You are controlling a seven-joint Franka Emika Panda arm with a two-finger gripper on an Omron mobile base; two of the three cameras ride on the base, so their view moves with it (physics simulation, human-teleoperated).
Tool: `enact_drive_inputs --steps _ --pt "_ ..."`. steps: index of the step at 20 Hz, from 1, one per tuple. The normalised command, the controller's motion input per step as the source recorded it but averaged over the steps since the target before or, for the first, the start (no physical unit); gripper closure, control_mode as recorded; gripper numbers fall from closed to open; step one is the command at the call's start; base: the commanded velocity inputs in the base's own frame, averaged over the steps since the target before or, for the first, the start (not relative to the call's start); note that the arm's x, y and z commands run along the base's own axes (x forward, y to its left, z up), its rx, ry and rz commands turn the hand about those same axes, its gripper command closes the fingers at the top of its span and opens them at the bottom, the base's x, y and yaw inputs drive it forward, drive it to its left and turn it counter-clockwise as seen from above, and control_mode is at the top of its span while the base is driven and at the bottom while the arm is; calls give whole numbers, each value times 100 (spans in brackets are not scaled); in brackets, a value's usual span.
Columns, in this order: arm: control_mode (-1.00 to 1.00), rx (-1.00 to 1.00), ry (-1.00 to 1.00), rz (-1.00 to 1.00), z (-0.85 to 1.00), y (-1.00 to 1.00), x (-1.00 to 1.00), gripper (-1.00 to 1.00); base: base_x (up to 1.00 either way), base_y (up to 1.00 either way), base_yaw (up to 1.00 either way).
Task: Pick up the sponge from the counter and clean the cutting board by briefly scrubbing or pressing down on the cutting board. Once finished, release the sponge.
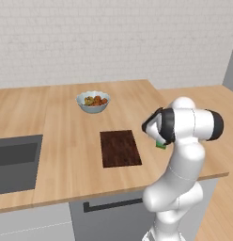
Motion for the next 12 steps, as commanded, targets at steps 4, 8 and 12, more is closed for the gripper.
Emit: enact_drive_inputs --steps 4,8,12 --pt "-100 -7 -13 5 -1 8 0 -100 0 0 0" --pt "-100 -27 -25 19 -95 0 -37 -100 0 0 0" --pt "-100 2 -28 17 46 -5 -20 -100 0 0 0"
